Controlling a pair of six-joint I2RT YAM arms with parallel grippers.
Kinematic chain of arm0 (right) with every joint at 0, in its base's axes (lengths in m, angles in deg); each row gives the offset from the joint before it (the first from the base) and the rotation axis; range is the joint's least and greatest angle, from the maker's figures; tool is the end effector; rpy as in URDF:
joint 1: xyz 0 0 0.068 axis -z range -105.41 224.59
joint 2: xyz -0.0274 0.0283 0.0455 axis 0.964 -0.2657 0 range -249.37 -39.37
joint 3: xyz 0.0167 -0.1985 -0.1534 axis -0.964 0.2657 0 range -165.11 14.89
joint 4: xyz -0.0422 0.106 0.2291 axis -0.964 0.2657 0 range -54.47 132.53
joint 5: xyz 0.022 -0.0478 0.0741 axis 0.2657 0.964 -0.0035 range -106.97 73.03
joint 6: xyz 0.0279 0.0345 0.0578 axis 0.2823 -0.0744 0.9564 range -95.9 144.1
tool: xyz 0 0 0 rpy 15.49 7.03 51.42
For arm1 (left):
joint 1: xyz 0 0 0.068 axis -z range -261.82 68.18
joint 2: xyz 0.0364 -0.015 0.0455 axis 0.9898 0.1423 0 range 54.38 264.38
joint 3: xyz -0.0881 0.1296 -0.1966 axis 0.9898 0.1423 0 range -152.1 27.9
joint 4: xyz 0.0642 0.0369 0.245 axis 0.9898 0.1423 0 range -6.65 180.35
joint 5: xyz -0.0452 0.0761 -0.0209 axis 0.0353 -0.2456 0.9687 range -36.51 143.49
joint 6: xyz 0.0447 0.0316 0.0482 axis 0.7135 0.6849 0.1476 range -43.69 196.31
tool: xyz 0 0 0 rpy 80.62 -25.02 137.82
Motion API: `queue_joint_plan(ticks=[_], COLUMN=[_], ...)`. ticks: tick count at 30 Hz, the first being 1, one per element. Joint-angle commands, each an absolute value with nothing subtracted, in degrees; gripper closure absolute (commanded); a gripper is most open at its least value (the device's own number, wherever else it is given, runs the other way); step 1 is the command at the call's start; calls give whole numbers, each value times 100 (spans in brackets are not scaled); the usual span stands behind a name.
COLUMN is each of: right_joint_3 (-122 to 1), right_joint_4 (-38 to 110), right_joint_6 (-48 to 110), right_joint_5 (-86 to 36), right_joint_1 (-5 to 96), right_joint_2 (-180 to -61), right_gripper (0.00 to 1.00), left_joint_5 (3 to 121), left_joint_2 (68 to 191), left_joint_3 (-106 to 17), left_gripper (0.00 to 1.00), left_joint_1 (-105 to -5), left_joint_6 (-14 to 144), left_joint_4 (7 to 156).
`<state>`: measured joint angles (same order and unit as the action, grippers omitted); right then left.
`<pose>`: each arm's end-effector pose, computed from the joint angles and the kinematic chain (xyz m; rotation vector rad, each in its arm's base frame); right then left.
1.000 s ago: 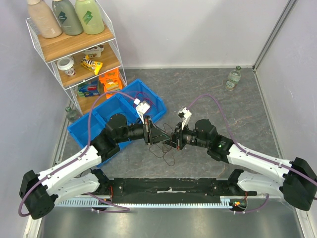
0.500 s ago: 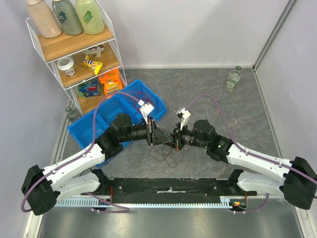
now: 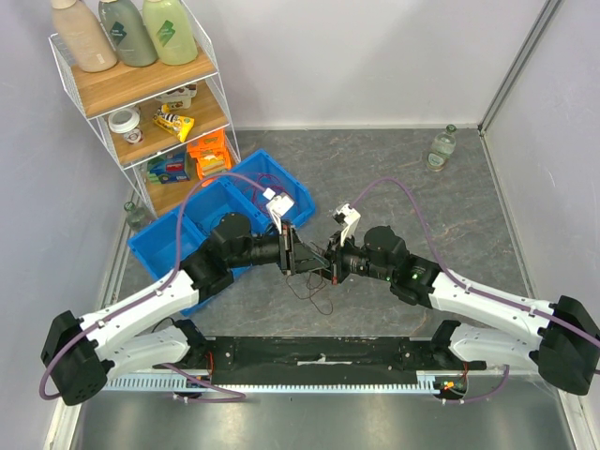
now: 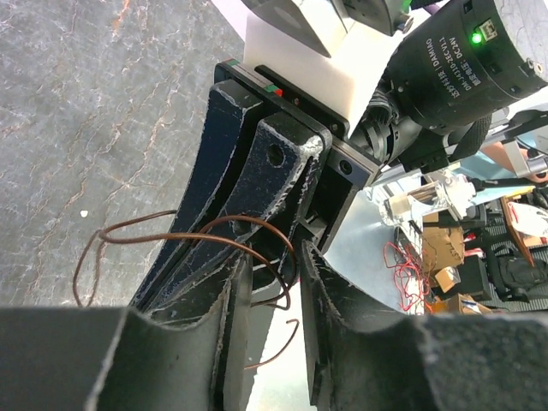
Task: Untangle the cables
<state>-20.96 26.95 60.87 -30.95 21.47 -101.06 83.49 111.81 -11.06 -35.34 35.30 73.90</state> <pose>0.1524 0.2275 0.2368 -0.4800 2.0250 1.2584 0.1575 -0.2098 0.2787 0.5340 1.9103 -1.5159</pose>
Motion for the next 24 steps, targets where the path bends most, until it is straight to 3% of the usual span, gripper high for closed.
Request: queue_joint_plan(ticks=[1, 2, 5, 7, 8, 11, 12, 14, 18, 24], right_joint_3=[-2404, -2404, -2404, -2439, -2474, -2632, -2659, -2615, -2571, -2606], right_joint_4=[2578, 2569, 2630, 2849, 3024, 3999, 4237, 4440, 4748, 4995], right_joint_6=[5969, 5978, 5961, 5891, 5864, 5820, 5802, 5688, 5530, 5372], right_joint_5=[-3078, -3077, -3025, -2781, -2544, -1245, -919, -557, 32, 368], right_joint_1=[2027, 2010, 1992, 1992, 1992, 1992, 2001, 2001, 2001, 2001], right_joint_2=[-10090, -10081, -10055, -10002, -9967, -9783, -9695, -9449, -8983, -8684], right_gripper=[100, 100, 100, 96, 85, 32, 21, 10, 5, 5], left_joint_5=[8232, 8231, 8022, 7680, 7417, 6442, 5943, 4905, 2980, 1659], left_joint_2=[11265, 11274, 11213, 10985, 10853, 10248, 10028, 9659, 9253, 8647], left_joint_3=[-1332, -1332, -1375, -1437, -1489, -1656, -1744, -1911, -2447, -2852], left_gripper=[64, 68, 91, 98, 98, 98, 98, 98, 98, 98], left_joint_1=[-3515, -3515, -3515, -3506, -3515, -3515, -3515, -3515, -3515, -3524], left_joint_6=[3536, 3570, 3746, 4000, 4149, 4676, 4843, 5125, 5705, 6742], left_joint_4=[7290, 7289, 7473, 7841, 8069, 9035, 9430, 10299, 11716, 12054])
